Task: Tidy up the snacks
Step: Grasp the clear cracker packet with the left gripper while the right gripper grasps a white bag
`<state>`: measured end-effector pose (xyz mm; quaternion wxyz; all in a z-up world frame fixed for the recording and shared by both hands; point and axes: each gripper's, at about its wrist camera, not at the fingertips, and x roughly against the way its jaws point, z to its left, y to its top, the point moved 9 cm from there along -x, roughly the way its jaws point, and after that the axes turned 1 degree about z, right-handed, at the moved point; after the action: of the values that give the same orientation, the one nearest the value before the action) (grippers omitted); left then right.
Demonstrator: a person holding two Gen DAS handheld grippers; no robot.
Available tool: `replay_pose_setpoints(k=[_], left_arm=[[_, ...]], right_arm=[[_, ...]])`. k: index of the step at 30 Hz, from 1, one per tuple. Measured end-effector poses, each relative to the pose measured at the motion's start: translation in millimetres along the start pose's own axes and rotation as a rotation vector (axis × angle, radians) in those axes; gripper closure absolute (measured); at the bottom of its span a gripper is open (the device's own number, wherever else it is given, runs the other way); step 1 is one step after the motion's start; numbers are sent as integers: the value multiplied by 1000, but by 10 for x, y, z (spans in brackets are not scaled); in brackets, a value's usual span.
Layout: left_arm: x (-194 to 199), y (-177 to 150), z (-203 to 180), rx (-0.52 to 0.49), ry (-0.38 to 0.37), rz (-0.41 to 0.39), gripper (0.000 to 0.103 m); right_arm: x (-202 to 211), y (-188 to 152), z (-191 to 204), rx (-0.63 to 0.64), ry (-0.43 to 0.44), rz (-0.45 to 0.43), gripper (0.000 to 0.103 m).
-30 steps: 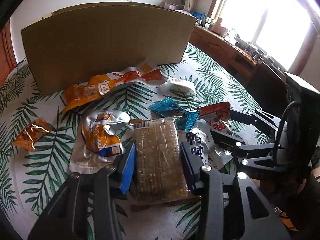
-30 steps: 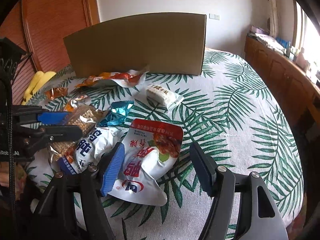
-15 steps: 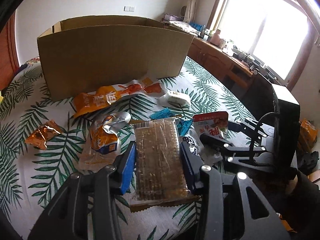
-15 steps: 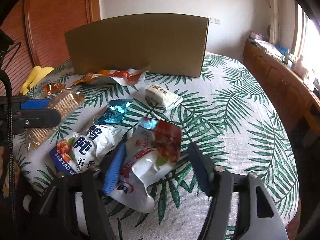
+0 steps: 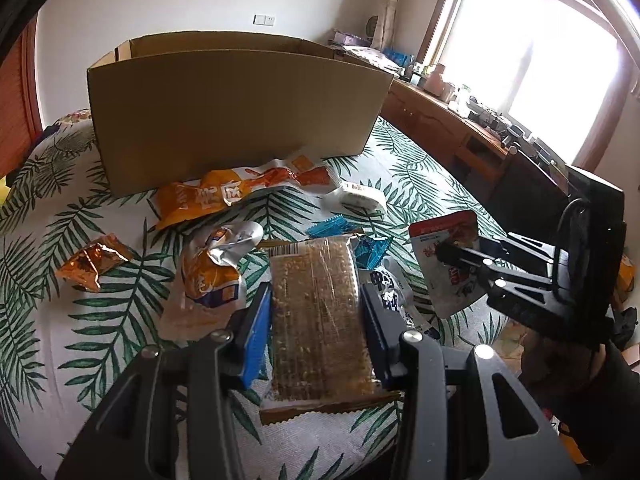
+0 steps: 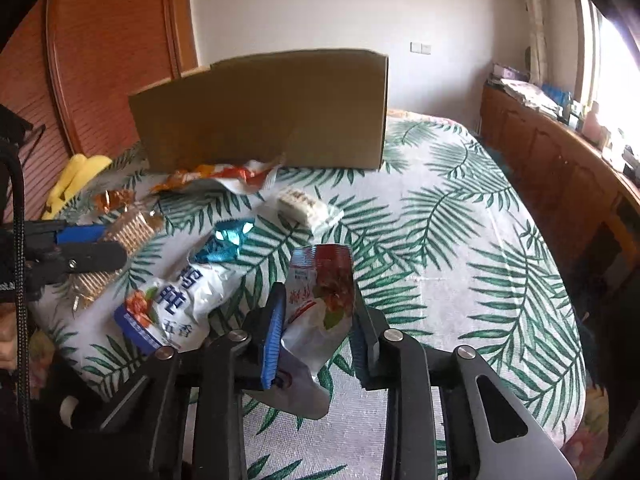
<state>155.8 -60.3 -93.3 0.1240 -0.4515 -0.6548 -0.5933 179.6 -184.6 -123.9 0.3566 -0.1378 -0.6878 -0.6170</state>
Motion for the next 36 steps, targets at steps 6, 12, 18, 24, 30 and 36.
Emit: replay_pose_setpoints(k=[6,12,18,24,30,36], left_arm=[[30,10,-15,0,0,-6,61],[68,34,-23,-4,8,-17,61],[136,115,-4,-11,24,-42,61],[186,215,22,-27,54,-66,61],[229,334,69,-26,63,-89,61],[304,456,96,-27,66,-117,61]], right_arm=[[88,153,29,-3,26,-22,99],[129,206,43,-4,32,-32,99],[197,277,43,12,29,-46,99],[281,387,27,28,24,-68,99],[376,554,14,50,19,-99,99],[428,703,33,75,26,-120,99]])
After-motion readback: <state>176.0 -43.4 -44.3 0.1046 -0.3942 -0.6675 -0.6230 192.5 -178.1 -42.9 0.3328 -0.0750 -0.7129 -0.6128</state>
